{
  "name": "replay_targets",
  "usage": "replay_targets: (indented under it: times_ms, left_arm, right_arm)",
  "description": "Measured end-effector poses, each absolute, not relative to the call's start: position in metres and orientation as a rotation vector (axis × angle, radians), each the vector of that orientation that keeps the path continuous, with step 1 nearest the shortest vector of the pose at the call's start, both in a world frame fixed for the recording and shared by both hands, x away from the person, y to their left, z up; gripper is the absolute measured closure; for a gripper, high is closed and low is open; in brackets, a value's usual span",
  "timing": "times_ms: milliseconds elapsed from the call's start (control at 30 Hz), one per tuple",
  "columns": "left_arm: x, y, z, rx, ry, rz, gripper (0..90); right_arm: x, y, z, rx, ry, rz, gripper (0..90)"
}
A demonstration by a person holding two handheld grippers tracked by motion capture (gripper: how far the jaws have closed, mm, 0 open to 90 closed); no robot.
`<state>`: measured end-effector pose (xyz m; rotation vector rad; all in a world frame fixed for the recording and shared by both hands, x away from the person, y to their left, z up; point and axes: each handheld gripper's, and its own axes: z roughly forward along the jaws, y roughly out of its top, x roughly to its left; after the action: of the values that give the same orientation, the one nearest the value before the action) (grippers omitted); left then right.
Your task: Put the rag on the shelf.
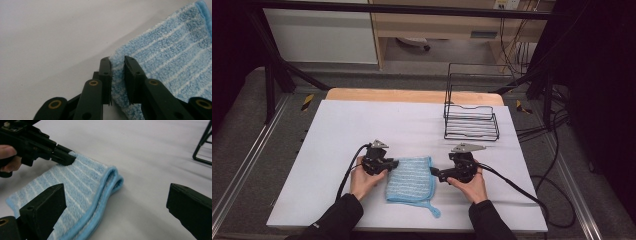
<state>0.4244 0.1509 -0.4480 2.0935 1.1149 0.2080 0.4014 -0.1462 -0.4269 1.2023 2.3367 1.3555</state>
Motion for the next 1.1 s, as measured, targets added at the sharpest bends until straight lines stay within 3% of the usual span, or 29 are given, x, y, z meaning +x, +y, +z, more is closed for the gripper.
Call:
replay_targets:
  times_ms: [233,267,533,1100]
  left_arm:
    - [0.424,0.151,-0.449,2.105,1.081,0.226,76.3]
    - [0.424,0.151,-0.449,2.106,1.079,0.226,76.3]
    - [0.422,0.148,-0.449,2.114,1.074,0.257,76.2]
    - [0.424,0.152,-0.448,2.098,1.076,0.207,78.4]
  right_arm:
    - [0.426,-0.118,-0.445,1.244,2.388,1.298,29.0]
    - [0.426,-0.118,-0.445,1.244,2.388,1.298,29.0]
    - [0.426,-0.115,-0.453,1.285,2.437,1.248,56.2]
    - [0.425,-0.113,-0.453,1.434,2.454,1.286,79.3]
